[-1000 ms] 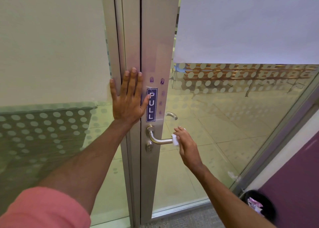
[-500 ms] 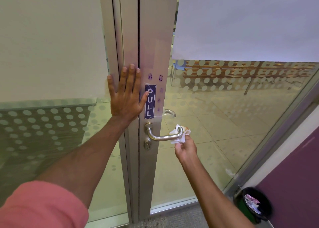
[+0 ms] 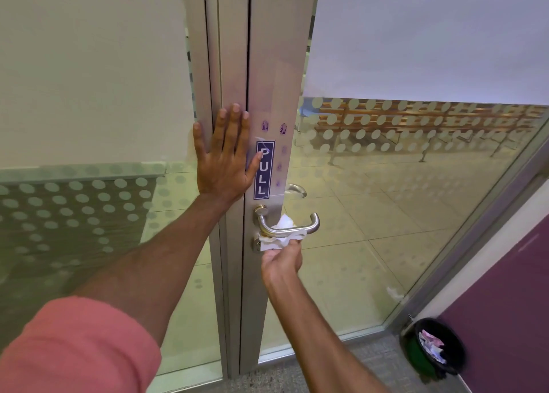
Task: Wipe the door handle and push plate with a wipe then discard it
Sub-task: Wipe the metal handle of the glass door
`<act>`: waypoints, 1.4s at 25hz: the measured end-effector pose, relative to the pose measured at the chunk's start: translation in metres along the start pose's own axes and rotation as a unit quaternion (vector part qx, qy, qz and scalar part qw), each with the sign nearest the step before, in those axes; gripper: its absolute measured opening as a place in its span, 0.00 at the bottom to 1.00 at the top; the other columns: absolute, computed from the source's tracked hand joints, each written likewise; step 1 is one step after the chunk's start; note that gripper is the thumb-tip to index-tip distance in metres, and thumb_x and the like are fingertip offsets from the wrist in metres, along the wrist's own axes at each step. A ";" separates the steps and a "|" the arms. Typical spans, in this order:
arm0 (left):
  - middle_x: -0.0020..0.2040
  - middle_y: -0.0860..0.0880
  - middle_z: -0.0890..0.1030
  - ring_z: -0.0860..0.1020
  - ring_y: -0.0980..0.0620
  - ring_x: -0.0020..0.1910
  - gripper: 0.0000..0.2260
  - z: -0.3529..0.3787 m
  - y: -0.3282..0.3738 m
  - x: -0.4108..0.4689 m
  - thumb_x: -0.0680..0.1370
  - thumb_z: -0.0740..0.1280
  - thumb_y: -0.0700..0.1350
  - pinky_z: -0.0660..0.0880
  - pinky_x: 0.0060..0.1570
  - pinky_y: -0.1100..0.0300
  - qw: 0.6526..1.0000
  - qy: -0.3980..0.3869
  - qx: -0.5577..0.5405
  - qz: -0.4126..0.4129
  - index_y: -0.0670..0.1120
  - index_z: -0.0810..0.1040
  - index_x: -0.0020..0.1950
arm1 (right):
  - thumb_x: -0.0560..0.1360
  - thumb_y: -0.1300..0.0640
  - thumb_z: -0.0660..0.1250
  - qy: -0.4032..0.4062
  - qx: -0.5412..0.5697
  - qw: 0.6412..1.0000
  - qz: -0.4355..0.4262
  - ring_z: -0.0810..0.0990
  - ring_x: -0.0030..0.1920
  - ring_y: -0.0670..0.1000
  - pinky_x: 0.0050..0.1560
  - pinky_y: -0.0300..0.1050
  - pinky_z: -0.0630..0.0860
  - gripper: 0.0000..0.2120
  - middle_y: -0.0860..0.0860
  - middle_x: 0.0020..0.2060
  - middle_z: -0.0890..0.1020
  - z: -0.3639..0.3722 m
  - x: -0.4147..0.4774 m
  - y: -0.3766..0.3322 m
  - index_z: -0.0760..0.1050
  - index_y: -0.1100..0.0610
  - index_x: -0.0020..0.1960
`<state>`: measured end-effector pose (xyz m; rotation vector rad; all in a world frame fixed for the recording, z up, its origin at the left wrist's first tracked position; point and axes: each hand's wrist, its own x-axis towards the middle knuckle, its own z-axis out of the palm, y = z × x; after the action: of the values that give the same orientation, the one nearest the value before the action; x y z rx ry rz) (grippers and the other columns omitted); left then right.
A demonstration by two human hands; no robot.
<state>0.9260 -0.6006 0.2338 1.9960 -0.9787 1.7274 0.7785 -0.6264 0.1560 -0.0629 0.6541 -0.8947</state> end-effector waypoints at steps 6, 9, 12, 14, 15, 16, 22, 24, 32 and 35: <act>0.79 0.44 0.55 0.54 0.45 0.78 0.36 0.000 -0.001 0.001 0.82 0.52 0.63 0.40 0.75 0.40 1.000 0.000 -0.011 0.005 0.43 0.45 0.81 | 0.82 0.63 0.54 -0.001 0.096 0.993 0.065 0.80 0.40 0.52 0.49 0.45 0.80 0.12 0.55 0.42 0.80 0.010 -0.021 0.025 0.75 0.60 0.45; 0.78 0.44 0.57 0.56 0.45 0.77 0.36 0.000 -0.001 -0.001 0.82 0.53 0.63 0.42 0.75 0.39 1.000 0.005 -0.014 0.013 0.43 0.43 0.81 | 0.83 0.63 0.54 -0.021 0.115 0.988 0.098 0.85 0.35 0.54 0.35 0.45 0.83 0.12 0.57 0.42 0.82 0.008 -0.025 0.010 0.75 0.62 0.50; 0.78 0.43 0.63 0.58 0.45 0.77 0.36 -0.001 0.000 0.000 0.82 0.55 0.63 0.45 0.74 0.39 1.000 0.007 -0.016 0.008 0.42 0.52 0.81 | 0.82 0.65 0.52 0.013 0.117 0.989 0.089 0.82 0.51 0.56 0.54 0.47 0.79 0.12 0.56 0.51 0.79 0.017 -0.026 0.016 0.74 0.62 0.56; 0.78 0.43 0.63 0.58 0.45 0.77 0.34 -0.001 0.000 0.000 0.82 0.55 0.64 0.46 0.74 0.39 1.000 0.002 -0.011 0.007 0.42 0.55 0.80 | 0.81 0.67 0.51 0.011 0.111 0.990 0.086 0.80 0.44 0.54 0.47 0.46 0.81 0.13 0.56 0.46 0.79 0.022 -0.027 0.020 0.74 0.62 0.49; 0.78 0.43 0.62 0.58 0.45 0.77 0.34 -0.002 0.000 0.001 0.82 0.55 0.64 0.46 0.74 0.39 1.000 -0.002 -0.010 0.007 0.43 0.55 0.80 | 0.81 0.67 0.51 0.009 0.111 0.989 0.094 0.80 0.44 0.54 0.46 0.47 0.81 0.13 0.57 0.45 0.79 0.022 -0.027 0.019 0.73 0.62 0.47; 0.78 0.43 0.62 0.58 0.45 0.77 0.34 -0.003 -0.001 0.002 0.82 0.54 0.64 0.46 0.74 0.39 1.000 -0.005 -0.012 0.006 0.43 0.55 0.80 | 0.81 0.67 0.51 0.004 0.110 0.988 0.107 0.80 0.46 0.56 0.50 0.48 0.80 0.13 0.58 0.46 0.79 0.020 -0.026 0.016 0.73 0.63 0.47; 0.78 0.43 0.64 0.59 0.45 0.77 0.35 -0.004 -0.001 0.002 0.82 0.54 0.64 0.46 0.74 0.39 1.000 -0.010 -0.008 0.004 0.42 0.54 0.80 | 0.83 0.63 0.51 -0.040 0.042 0.988 0.145 0.80 0.53 0.58 0.62 0.53 0.75 0.15 0.60 0.52 0.81 -0.005 -0.025 -0.017 0.76 0.66 0.53; 0.78 0.43 0.61 0.58 0.45 0.77 0.36 -0.003 0.000 0.002 0.82 0.53 0.64 0.44 0.75 0.39 1.000 -0.006 -0.010 0.007 0.42 0.49 0.81 | 0.82 0.63 0.50 -0.047 0.023 0.987 0.149 0.82 0.45 0.57 0.46 0.51 0.81 0.16 0.59 0.51 0.81 -0.005 -0.023 -0.024 0.76 0.65 0.58; 0.78 0.43 0.60 0.58 0.45 0.77 0.34 -0.001 0.000 0.002 0.82 0.54 0.64 0.42 0.75 0.39 1.000 -0.006 0.005 0.004 0.43 0.55 0.80 | 0.82 0.66 0.48 -0.022 0.092 0.988 0.125 0.78 0.41 0.50 0.28 0.37 0.78 0.18 0.53 0.53 0.80 0.001 0.006 -0.063 0.72 0.53 0.62; 0.78 0.42 0.62 0.57 0.45 0.77 0.33 -0.002 0.000 0.003 0.82 0.54 0.63 0.43 0.74 0.39 1.000 -0.008 0.005 0.003 0.42 0.56 0.80 | 0.83 0.65 0.50 -0.001 0.090 0.989 0.114 0.79 0.52 0.52 0.48 0.39 0.81 0.17 0.51 0.58 0.78 0.005 0.026 -0.083 0.74 0.50 0.54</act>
<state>0.9243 -0.6001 0.2374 2.0194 -0.9839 1.7254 0.7341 -0.6991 0.1729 0.1697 0.5633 -0.7298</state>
